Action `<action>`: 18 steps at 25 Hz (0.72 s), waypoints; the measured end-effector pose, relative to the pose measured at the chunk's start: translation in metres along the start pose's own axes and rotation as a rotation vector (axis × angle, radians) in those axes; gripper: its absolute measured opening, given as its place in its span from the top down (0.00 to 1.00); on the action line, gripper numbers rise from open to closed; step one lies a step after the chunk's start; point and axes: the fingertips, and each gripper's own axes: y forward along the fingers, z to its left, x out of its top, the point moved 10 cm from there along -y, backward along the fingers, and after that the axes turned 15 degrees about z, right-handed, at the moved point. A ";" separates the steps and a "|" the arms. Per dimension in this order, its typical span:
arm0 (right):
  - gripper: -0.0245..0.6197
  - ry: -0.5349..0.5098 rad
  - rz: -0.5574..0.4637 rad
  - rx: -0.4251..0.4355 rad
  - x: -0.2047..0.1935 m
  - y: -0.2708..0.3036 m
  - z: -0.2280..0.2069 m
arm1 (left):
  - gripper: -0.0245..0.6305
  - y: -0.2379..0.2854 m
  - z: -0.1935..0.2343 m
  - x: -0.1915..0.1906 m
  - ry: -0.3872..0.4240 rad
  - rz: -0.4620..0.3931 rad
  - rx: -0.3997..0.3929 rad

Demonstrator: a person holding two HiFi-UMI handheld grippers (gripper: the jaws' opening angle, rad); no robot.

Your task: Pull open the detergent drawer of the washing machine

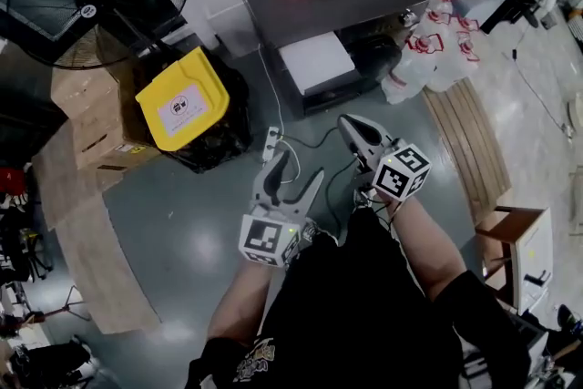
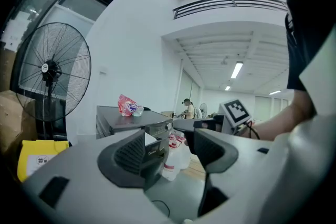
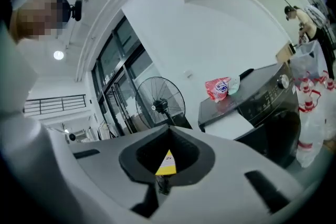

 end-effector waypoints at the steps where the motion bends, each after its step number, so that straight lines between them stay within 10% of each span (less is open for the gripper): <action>1: 0.96 -0.028 0.003 -0.005 0.003 -0.006 0.004 | 0.53 0.001 -0.003 -0.001 -0.001 -0.001 0.000; 10: 0.96 -0.279 0.075 -0.003 0.019 -0.072 0.025 | 0.91 0.010 -0.058 -0.003 -0.030 -0.017 0.068; 18: 0.96 -0.446 0.125 0.058 0.009 -0.147 0.023 | 0.94 0.022 -0.142 -0.014 -0.057 0.007 0.180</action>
